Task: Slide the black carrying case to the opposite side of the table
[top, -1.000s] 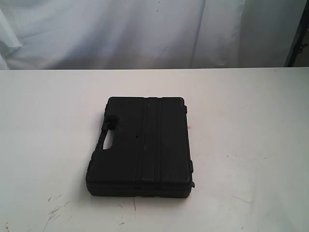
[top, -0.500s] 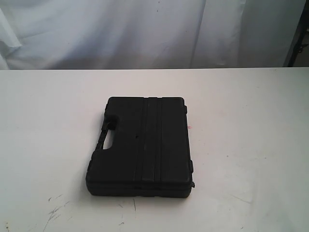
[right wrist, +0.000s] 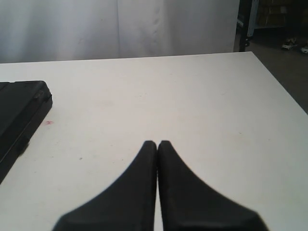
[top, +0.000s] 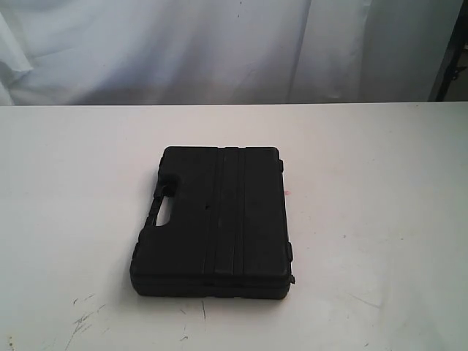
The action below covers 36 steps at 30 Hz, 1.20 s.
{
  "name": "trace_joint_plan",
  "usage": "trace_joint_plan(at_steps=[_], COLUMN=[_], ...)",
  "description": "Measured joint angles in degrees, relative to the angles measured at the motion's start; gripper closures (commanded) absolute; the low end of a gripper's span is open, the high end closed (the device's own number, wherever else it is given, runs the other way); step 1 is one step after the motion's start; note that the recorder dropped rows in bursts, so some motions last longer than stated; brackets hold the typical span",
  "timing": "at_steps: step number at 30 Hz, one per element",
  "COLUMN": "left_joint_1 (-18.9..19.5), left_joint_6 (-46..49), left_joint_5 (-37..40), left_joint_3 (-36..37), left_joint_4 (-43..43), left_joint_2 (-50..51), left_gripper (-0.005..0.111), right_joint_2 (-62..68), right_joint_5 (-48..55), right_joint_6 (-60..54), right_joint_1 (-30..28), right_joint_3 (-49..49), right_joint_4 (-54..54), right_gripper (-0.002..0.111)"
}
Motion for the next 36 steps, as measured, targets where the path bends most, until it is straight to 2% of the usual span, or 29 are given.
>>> trace_joint_plan(at_steps=[4, 11, 15, 22, 31, 36], left_joint_1=[0.0, 0.0, -0.57, -8.71, -14.75, -16.86], left_joint_6=[0.52, 2.83, 4.05, 3.72, 1.54, 0.51], left_joint_5=[0.57, 5.25, 6.34, 5.23, 4.07, 3.79], left_joint_3=[-3.64, -17.89, -22.57, -26.21, -30.8, -33.87], left_joint_4=[-0.22, -1.91, -4.3, -3.8, -2.58, -1.26], left_joint_2=[6.52, 24.45, 31.35, 41.24, 53.65, 59.07], left_gripper=[0.107, 0.107, 0.107, 0.107, 0.107, 0.107], right_joint_2=[0.0, 0.0, 0.0, 0.0, 0.0, 0.0], right_joint_5=[0.0, 0.0, 0.0, 0.0, 0.0, 0.0], right_joint_6=[0.0, 0.0, 0.0, 0.12, 0.12, 0.12], right_joint_1=[0.0, 0.0, 0.0, 0.0, 0.0, 0.0], right_joint_3=[0.0, 0.0, 0.0, 0.0, 0.0, 0.0], right_joint_4=[0.0, 0.0, 0.0, 0.0, 0.0, 0.0], right_gripper=[0.108, 0.108, 0.108, 0.108, 0.108, 0.108])
